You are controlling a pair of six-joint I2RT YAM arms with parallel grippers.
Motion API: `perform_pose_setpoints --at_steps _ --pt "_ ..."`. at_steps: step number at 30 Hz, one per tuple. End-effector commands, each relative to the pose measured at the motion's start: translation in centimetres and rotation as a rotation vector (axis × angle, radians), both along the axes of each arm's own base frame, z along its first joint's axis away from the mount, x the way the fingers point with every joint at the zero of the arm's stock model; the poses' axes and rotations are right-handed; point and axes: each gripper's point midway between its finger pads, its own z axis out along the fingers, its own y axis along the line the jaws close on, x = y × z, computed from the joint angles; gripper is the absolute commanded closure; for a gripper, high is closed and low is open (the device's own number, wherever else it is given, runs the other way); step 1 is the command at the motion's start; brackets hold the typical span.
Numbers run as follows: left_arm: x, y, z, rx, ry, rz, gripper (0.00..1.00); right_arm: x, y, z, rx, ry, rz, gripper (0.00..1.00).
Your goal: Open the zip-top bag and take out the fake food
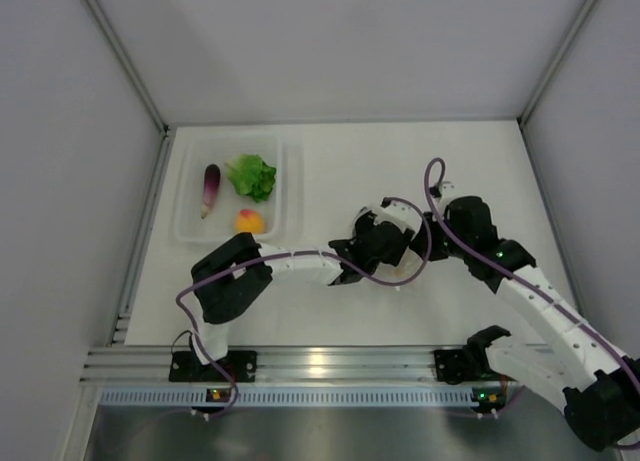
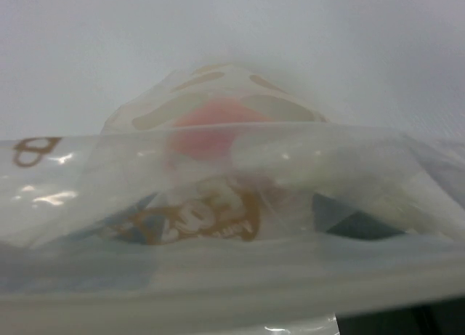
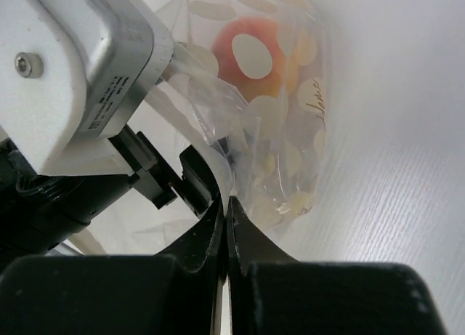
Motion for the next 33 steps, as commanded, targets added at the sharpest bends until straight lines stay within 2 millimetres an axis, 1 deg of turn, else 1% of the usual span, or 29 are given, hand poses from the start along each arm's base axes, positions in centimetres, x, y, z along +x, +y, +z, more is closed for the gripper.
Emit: perform_pose_setpoints --at_steps 1,2,3,4,6,7,9,10,12,13,15,16,17,18,20,21,22,23,24,25,27,29,30,32,33 --pt "1.7 -2.9 2.4 -0.05 -0.113 -0.04 0.12 -1.0 2.6 1.7 0.104 -0.019 0.124 1.0" --pt "1.9 -3.0 2.0 -0.039 -0.117 -0.038 0.11 -1.0 2.6 1.7 0.104 -0.015 0.124 1.0" --pt "2.2 -3.1 1.9 -0.03 -0.125 -0.045 0.11 -1.1 2.7 1.7 0.108 -0.014 0.131 1.0" --pt "2.8 -3.4 1.9 -0.036 -0.136 -0.058 0.09 -1.2 2.7 1.5 0.109 -0.007 0.133 1.0" --pt "3.4 -3.9 2.3 -0.038 -0.147 -0.071 0.08 -1.2 2.7 1.3 0.106 0.0 0.131 1.0" --pt "4.0 -3.9 1.6 -0.029 -0.141 -0.071 0.08 -1.2 2.7 1.2 0.106 0.003 0.132 1.0" --pt "4.5 -4.3 1.2 -0.037 -0.126 -0.1 0.08 -1.2 2.8 1.0 0.103 0.013 0.136 1.0" --pt "5.2 -4.4 0.8 -0.036 -0.12 -0.101 0.1 -1.2 2.8 1.0 0.104 0.012 0.134 1.0" --pt "5.6 -4.6 0.4 -0.035 -0.112 -0.118 0.13 -0.9 2.5 0.8 0.094 0.008 0.114 1.0" --pt "5.6 -4.7 -0.1 -0.029 -0.106 -0.125 0.14 -0.8 2.3 0.8 0.089 0.006 0.102 1.0" --pt "5.4 -5.6 -0.2 -0.048 -0.091 -0.16 0.18 -0.3 1.7 0.5 0.065 0.002 0.056 1.0" --pt "5.1 -6.0 -0.7 -0.049 -0.081 -0.177 0.19 -0.1 1.4 0.4 0.058 -0.003 0.04 1.0" --pt "5.2 -6.5 -0.4 -0.069 -0.078 -0.189 0.19 0.2 1.0 0.3 0.046 -0.007 0.01 1.0" --pt "4.8 -7.2 -0.5 -0.08 -0.067 -0.22 0.19 0.4 0.8 0.3 0.043 -0.013 -0.006 1.0" --pt "4.7 -7.8 -1.0 -0.091 -0.052 -0.235 0.16 0.4 0.5 0.2 0.04 -0.018 -0.017 1.0" --pt "5.0 -8.3 -0.5 -0.104 -0.061 -0.24 0.15 0.3 0.5 0.1 0.04 -0.016 -0.015 1.0" --pt "5.2 -8.5 -1.3 -0.095 -0.058 -0.235 0.12 0.4 0.4 0.1 0.043 -0.013 -0.019 1.0" --pt "5.3 -8.7 -1.4 -0.096 -0.058 -0.234 0.1 0.3 0.6 0.1 0.05 -0.012 -0.009 1.0" --pt "5.5 -9.2 -1.0 -0.108 -0.065 -0.234 0.09 0.3 0.6 -0.1 0.053 -0.007 -0.005 1.0" --pt "5.6 -9.4 -1.8 -0.103 -0.055 -0.243 0.09 0.2 0.7 -0.2 0.055 -0.002 -0.001 1.0" --pt "5.9 -9.9 -2.0 -0.114 -0.051 -0.24 0.09 0.1 0.8 -0.4 0.057 0.005 0.007 1.0" --pt "6.0 -10.6 -2.1 -0.126 -0.047 -0.249 0.16 0.1 1.0 -0.5 0.061 0.007 0.014 1.0" --pt "6.2 -10.8 -2.1 -0.132 -0.048 -0.249 0.25 0.1 1.0 -0.4 0.062 0.006 0.015 1.0" --pt "6.3 -11.1 -1.9 -0.139 -0.05 -0.25 0.37 0.1 0.9 -0.5 0.06 0.008 0.015 1.0" --pt "6.5 -11.1 -1.8 -0.142 -0.052 -0.245 0.5 0.2 0.9 -0.4 0.061 0.006 0.015 1.0"
